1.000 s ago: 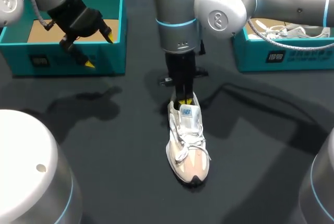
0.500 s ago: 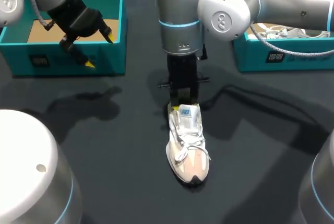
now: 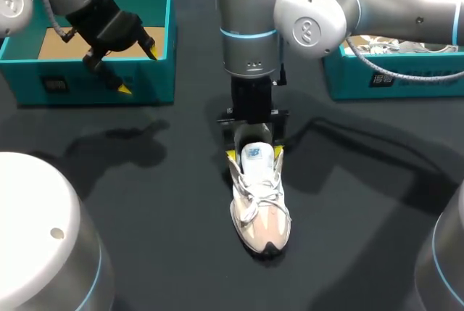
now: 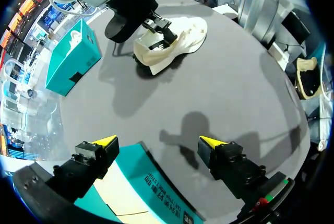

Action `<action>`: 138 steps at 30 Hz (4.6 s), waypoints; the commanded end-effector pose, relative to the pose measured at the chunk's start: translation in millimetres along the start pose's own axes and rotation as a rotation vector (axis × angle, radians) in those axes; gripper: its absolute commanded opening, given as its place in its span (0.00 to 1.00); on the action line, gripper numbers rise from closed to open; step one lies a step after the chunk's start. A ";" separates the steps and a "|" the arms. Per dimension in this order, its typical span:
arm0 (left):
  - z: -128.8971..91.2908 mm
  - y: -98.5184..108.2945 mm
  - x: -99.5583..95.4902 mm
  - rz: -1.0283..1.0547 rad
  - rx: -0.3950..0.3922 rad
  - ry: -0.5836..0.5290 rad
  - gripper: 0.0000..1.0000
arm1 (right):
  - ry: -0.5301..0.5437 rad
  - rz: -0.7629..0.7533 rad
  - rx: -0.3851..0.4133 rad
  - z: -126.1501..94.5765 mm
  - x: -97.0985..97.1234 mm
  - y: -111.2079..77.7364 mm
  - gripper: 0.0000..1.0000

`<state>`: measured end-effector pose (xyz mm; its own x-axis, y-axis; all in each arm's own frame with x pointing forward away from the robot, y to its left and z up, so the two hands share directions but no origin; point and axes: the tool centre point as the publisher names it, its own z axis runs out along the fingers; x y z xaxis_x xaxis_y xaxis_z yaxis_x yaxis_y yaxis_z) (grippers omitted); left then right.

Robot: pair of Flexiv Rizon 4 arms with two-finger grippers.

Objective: Take the shoe out of the shoebox, open the shoe tongue, remove and reinsert the insole, then place the shoe into the shoebox

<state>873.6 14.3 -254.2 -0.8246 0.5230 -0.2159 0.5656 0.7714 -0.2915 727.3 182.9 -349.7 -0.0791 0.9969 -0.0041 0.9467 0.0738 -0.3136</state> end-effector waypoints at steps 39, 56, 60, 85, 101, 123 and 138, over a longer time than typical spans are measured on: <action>-0.5 0.0 0.7 0.000 -0.002 0.000 1.00 | -0.050 -0.002 -0.176 -7.9 -6.4 -52.4 0.93; -0.5 0.0 0.7 0.000 -0.002 0.000 1.00 | -0.065 0.065 -0.185 -11.9 -0.5 -122.8 0.46; -0.5 0.0 0.7 0.000 -0.002 0.000 1.00 | -0.082 0.058 -0.209 -16.6 0.1 -125.7 0.37; -0.5 0.0 0.7 0.000 -0.002 0.000 1.00 | 0.014 -0.205 -0.313 -1.2 -21.1 -23.8 0.18; -0.5 0.0 0.7 0.000 -0.002 0.000 1.00 | -0.039 -0.255 -0.314 -13.2 -10.7 -17.4 0.22; -0.5 0.0 0.7 0.000 -0.002 0.000 1.00 | -0.288 -0.572 -0.248 -75.9 -43.3 -33.0 0.28; -0.5 0.0 0.7 0.000 -0.002 0.000 1.00 | -0.419 -1.623 -0.324 -76.5 -72.5 -11.0 1.00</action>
<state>873.6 14.3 -254.2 -0.8246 0.5229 -0.2159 0.5656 0.7715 -0.2915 748.4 121.8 -259.7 -0.8712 0.4582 -0.1762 0.4817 0.8672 -0.1264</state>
